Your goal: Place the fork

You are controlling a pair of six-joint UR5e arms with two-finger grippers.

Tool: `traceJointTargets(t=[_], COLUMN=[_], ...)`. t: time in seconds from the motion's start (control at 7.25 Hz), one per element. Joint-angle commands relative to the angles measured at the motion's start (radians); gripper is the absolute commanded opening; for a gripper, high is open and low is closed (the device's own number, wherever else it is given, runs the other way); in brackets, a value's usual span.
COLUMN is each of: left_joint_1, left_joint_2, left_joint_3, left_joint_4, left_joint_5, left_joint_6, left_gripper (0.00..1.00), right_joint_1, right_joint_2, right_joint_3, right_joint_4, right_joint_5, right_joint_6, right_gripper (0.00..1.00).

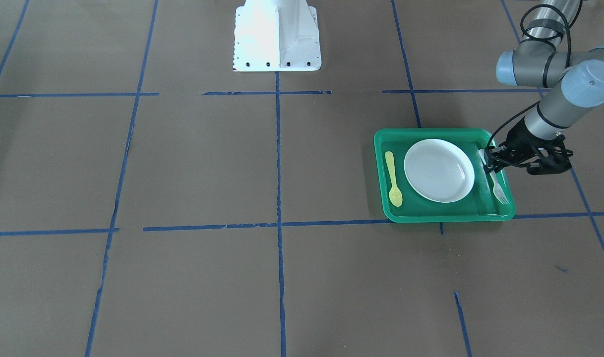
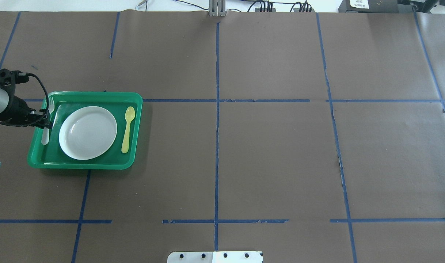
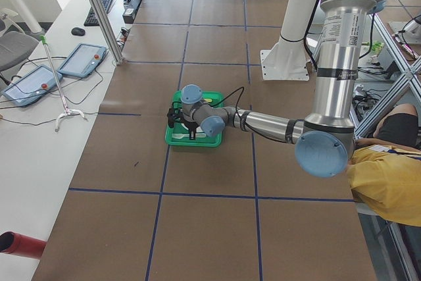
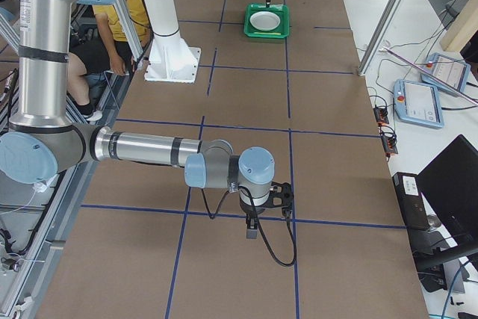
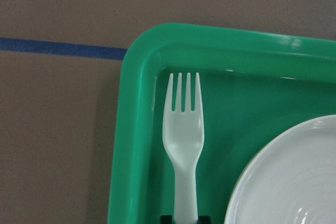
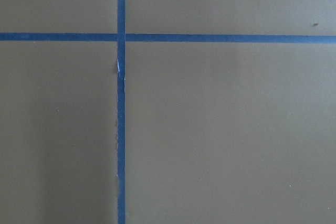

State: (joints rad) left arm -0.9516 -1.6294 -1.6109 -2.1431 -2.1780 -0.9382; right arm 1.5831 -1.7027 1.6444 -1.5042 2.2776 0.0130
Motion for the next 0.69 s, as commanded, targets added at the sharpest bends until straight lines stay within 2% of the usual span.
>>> traceJointTargets(t=[0.0, 0.14, 0.41, 0.55], left_joint_1=[0.001, -0.001, -0.009, -0.057], left_joint_2=[-0.001, 0.000, 0.115, 0.165], left_joint_3=[-0.009, -0.017, -0.131, -0.159], left_joint_4=[0.000, 0.000, 0.005, 0.015], left_joint_5=[0.001, -0.006, -0.014, -0.035], left_joint_6=[0.002, 0.009, 0.036, 0.180], left_gripper=[0.97, 1.00, 1.00, 1.00], right_joint_1=[0.000, 0.000, 0.000, 0.000], right_joint_2=[0.000, 0.000, 0.000, 0.000], right_joint_3=[0.000, 0.000, 0.000, 0.000], right_joint_4=[-0.001, -0.001, -0.001, 0.001], right_joint_5=[0.000, -0.001, -0.001, -0.001], right_joint_6=[0.001, 0.001, -0.001, 0.001], right_gripper=[1.00, 1.00, 1.00, 1.00])
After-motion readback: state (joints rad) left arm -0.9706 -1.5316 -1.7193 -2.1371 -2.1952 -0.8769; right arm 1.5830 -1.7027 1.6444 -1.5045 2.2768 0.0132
